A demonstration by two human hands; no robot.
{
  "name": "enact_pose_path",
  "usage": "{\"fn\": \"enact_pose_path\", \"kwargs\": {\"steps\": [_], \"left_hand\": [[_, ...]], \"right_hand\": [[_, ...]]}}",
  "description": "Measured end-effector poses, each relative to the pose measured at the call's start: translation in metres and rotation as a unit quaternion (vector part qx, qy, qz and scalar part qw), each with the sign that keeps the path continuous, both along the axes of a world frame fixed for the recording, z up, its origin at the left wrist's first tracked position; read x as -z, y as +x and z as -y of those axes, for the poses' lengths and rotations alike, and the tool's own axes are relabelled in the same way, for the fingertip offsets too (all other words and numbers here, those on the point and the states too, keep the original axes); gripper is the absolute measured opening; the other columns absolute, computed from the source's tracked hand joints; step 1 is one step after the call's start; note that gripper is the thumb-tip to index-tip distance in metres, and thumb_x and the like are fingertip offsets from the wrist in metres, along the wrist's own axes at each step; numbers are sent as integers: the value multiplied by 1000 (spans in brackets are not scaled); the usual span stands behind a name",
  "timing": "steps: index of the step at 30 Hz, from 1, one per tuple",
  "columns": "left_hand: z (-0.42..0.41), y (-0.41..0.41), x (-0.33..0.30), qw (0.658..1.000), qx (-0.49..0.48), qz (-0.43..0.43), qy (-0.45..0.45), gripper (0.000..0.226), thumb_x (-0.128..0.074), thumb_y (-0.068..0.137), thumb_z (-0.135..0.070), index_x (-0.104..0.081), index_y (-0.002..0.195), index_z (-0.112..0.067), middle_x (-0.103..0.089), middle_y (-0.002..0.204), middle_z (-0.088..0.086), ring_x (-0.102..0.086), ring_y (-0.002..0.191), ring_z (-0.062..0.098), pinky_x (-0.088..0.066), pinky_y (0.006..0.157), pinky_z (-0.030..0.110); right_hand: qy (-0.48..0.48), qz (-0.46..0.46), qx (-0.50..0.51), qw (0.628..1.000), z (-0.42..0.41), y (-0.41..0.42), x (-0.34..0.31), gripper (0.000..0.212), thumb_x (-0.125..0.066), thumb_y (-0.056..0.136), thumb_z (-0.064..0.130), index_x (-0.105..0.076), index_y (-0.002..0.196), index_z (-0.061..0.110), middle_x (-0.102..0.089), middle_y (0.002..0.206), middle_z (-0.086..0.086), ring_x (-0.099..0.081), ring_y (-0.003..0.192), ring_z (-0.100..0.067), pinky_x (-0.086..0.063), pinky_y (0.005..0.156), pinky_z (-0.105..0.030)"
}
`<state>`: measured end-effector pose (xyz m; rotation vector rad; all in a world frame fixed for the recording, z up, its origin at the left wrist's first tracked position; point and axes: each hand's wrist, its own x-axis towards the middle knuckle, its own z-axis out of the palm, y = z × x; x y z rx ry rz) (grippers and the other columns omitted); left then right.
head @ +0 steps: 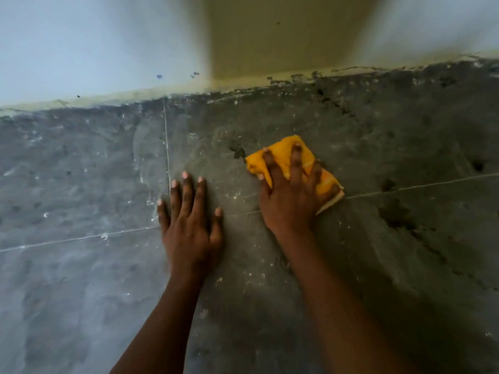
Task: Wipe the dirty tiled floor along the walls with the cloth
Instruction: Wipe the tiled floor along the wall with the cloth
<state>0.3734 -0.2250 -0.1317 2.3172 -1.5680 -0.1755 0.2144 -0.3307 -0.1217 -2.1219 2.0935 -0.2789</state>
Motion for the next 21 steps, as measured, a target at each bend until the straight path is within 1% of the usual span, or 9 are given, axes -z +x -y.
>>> {"fn": "enact_pose_path", "kwargs": {"steps": [2, 4, 7, 10, 11, 14, 17, 19, 21], "left_hand": [[4, -1, 1, 1000, -10, 4, -7, 73, -35, 102, -53, -21, 168, -26, -7, 177, 1, -2, 164, 21, -7, 132, 53], [7, -3, -2, 1000, -8, 4, -3, 74, -34, 101, -54, -21, 168, -25, -7, 177, 1, -2, 164, 22, -8, 131, 53], [8, -1, -7, 1000, -5, 2, 5, 74, -33, 102, -54, -19, 168, -25, -4, 177, 2, 1, 164, 23, -5, 132, 53], [4, 0, -2, 1000, -5, 6, 7, 74, -35, 102, -53, -18, 168, -24, -4, 177, 2, 1, 164, 23, -3, 132, 51], [4, 0, 0, 1000, -6, 7, 7, 74, -36, 102, -53, -18, 168, -24, -4, 177, 2, 1, 164, 22, -3, 132, 51], [7, 0, 1, 1000, -18, 6, 6, 78, -38, 101, -54, -20, 168, -18, -7, 177, 2, -1, 164, 21, -6, 132, 51], [8, -1, -4, 1000, -19, 0, 10, 78, -39, 102, -53, -20, 168, -15, -8, 177, 3, -2, 164, 22, -8, 132, 53], [8, -1, -7, 1000, -11, -2, 25, 79, -36, 102, -54, -16, 168, -16, -5, 177, 3, 2, 164, 22, -6, 132, 53], [7, 0, -7, 999, -5, 0, 35, 79, -32, 103, -56, -13, 168, -16, -2, 177, 4, 4, 164, 22, -4, 132, 52]], "right_hand": [[-11, -33, -112, 993, -2, 5, -2, 56, -32, 99, 67, -22, 154, 63, -8, 174, 8, -19, 155, -42, -5, 113, -76], [-23, -58, -163, 985, -15, -22, -4, 54, -32, 100, 70, -21, 153, 65, -10, 174, 12, -21, 156, -37, -10, 114, -73], [-9, -52, -74, 996, -6, -44, -10, 54, -36, 100, 69, -21, 153, 66, -10, 174, 11, -22, 155, -36, -12, 113, -77], [26, 20, 35, 999, 40, 6, -7, 54, -37, 100, 68, -22, 152, 65, -7, 175, 6, -14, 155, -43, -4, 111, -82], [25, 29, 15, 999, 50, 28, -6, 54, -39, 99, 67, -25, 152, 64, -8, 175, 4, -14, 154, -46, -3, 111, -82], [-12, -13, -144, 989, 43, 57, 0, 52, -39, 98, 67, -31, 150, 65, -14, 174, 8, -17, 155, -43, -3, 113, -75], [-21, -56, -226, 972, 10, 12, -3, 52, -34, 99, 72, -26, 149, 68, -12, 173, 15, -19, 157, -33, -7, 116, -68], [6, -60, -170, 984, 13, -25, -10, 54, -36, 99, 71, -22, 151, 68, -10, 173, 14, -20, 156, -35, -8, 115, -71], [50, -37, -43, 997, 41, -30, -16, 55, -35, 101, 69, -18, 153, 66, -4, 174, 10, -13, 156, -39, -7, 114, -77]]}}
